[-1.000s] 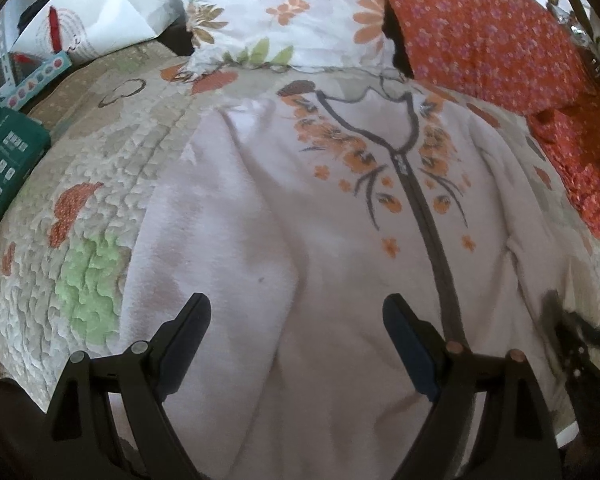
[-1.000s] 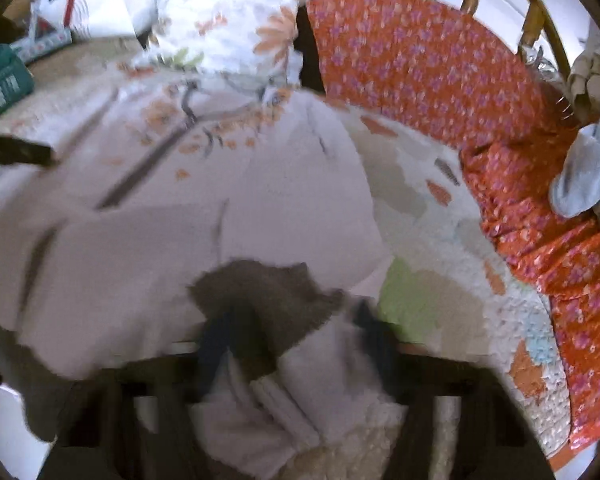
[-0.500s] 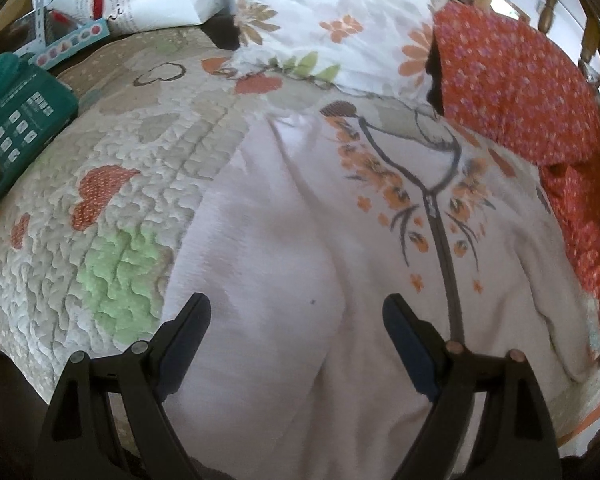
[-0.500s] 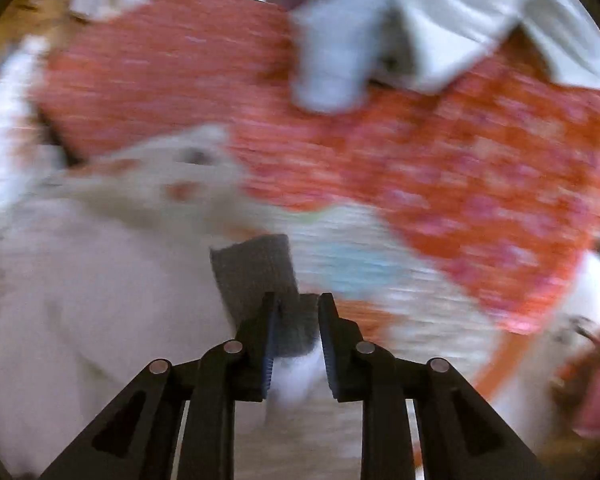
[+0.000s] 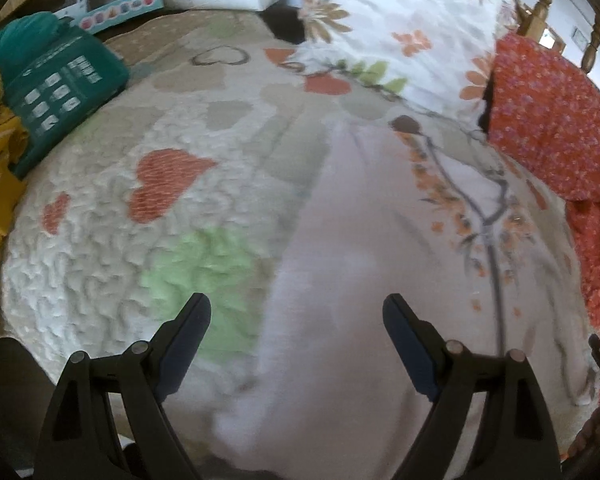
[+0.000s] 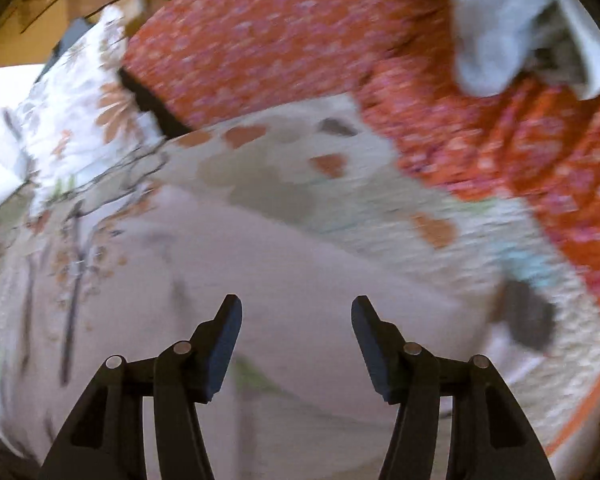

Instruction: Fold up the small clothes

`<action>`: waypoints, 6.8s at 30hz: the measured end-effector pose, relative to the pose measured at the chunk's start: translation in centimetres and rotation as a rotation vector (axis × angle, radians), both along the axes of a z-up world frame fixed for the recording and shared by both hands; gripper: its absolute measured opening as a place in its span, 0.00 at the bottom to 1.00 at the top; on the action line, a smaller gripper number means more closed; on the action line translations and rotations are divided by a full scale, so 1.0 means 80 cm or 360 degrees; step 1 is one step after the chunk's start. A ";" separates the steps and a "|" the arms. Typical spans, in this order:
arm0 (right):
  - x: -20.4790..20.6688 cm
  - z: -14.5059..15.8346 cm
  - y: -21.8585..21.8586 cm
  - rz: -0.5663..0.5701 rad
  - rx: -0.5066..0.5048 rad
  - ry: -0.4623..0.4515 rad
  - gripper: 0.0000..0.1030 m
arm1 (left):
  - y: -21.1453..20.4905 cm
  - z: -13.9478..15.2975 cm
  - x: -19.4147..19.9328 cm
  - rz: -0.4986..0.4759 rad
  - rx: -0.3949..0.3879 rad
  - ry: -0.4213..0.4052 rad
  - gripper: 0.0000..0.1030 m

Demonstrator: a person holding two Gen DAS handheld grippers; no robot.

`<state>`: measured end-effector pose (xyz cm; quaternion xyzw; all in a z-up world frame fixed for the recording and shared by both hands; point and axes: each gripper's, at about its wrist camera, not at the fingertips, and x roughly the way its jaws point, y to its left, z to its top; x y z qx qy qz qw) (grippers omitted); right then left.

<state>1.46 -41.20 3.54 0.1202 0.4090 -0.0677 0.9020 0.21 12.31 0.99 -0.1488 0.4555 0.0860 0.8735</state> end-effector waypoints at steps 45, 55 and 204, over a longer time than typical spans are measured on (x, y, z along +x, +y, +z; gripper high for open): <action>-0.140 -0.087 0.057 0.0164 0.0161 0.0096 0.64 | -0.091 -0.081 -0.118 -0.0338 0.0003 0.0088 0.71; -0.164 -0.075 0.061 0.0267 0.0380 0.0127 0.07 | -0.044 -0.039 -0.127 -0.0202 -0.0087 0.0084 0.06; 0.140 0.087 0.307 0.0798 0.0825 -0.0022 0.07 | 0.227 0.051 0.000 0.0736 -0.0391 -0.0231 0.74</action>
